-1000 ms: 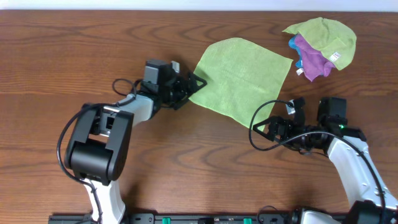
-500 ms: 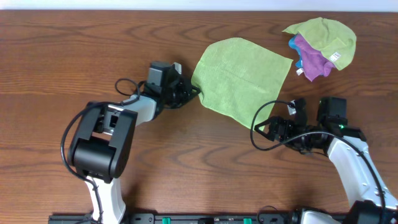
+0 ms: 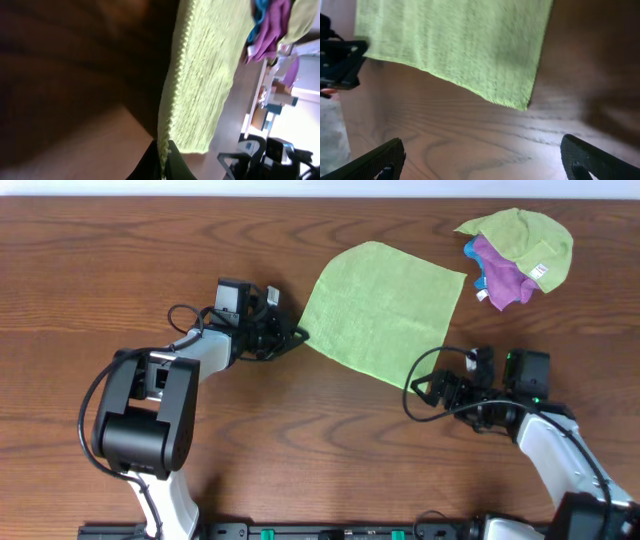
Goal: Fold the cloth
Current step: 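Grasp the left corner of the green cloth with the left gripper, then grasp the right corner of the green cloth with the right gripper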
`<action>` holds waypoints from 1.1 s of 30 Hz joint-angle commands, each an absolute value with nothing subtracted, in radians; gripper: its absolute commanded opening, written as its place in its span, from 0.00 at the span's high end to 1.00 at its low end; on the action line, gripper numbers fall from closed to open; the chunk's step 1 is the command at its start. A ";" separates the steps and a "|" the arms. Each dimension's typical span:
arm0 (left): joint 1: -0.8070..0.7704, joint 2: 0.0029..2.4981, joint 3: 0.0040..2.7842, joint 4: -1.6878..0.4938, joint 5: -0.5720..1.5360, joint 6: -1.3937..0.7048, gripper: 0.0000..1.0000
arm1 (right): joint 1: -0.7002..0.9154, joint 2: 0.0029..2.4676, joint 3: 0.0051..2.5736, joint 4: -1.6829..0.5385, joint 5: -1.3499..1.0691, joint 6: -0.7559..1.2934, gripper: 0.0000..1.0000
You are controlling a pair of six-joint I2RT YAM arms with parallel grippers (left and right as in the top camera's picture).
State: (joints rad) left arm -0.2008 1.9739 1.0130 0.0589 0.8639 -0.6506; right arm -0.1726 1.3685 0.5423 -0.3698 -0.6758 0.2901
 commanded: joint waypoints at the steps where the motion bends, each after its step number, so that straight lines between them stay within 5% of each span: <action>1: -0.193 1.954 1.024 0.002 0.884 -0.563 0.94 | -0.161 1.382 0.500 -0.336 -0.676 0.350 0.01; 18: -0.156 1.855 1.024 -0.371 0.884 -0.328 0.94 | -0.031 1.487 0.397 -0.070 -0.583 0.591 0.01; 24: -0.156 1.843 1.024 -0.371 0.889 -0.328 0.94 | 0.046 1.583 0.397 0.004 -0.579 0.628 0.12; 29: -0.155 1.843 1.024 -0.368 0.891 -0.328 0.94 | 0.051 1.591 0.399 0.060 -0.572 0.627 0.49; 31: -0.155 1.842 1.024 -0.362 0.892 -0.328 0.94 | 0.041 1.585 0.405 0.080 -0.573 0.628 0.95; 33: -0.155 1.834 1.024 -0.362 0.892 -0.328 0.94 | 0.029 1.565 0.423 0.080 -0.577 0.627 0.99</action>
